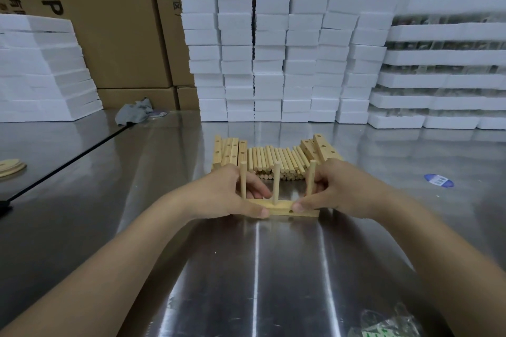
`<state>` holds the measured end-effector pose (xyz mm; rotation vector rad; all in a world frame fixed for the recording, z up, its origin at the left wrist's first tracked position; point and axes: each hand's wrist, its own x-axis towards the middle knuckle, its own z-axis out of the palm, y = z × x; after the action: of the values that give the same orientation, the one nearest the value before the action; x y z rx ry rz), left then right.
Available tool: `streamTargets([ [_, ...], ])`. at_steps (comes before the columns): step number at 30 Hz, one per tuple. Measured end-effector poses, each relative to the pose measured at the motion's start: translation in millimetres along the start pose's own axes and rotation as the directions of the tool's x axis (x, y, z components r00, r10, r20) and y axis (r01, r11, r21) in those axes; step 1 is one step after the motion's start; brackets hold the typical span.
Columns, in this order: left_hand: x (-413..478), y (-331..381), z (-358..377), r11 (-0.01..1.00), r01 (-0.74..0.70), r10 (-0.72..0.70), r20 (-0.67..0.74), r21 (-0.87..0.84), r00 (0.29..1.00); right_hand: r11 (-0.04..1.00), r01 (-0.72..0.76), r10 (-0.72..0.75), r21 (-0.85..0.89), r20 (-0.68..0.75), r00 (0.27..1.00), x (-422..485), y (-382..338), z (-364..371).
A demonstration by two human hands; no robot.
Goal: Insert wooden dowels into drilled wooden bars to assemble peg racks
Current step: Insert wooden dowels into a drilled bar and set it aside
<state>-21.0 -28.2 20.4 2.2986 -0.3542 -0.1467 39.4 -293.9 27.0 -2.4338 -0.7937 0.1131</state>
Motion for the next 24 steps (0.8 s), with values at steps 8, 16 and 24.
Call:
streamTargets([
  [8, -1, -2, -1, 0.992, 0.000, 0.002, -0.016, 0.124, 1.000, 0.999, -0.027, 0.026, 0.016, 0.092, 0.995, -6, -3, 3],
  [16, -25, 6, -46, 0.987, -0.059, 0.058, 0.012, 0.151, 0.998, 0.999, -0.037, 0.031, 0.032, 0.182, 0.983, -6, -2, 6],
  [24, 19, -6, -127, 0.989, 0.026, -0.001, -0.171, 0.147, 0.985, 0.957, 0.124, -0.128, -0.262, -0.001, 0.992, 3, -13, 36],
])
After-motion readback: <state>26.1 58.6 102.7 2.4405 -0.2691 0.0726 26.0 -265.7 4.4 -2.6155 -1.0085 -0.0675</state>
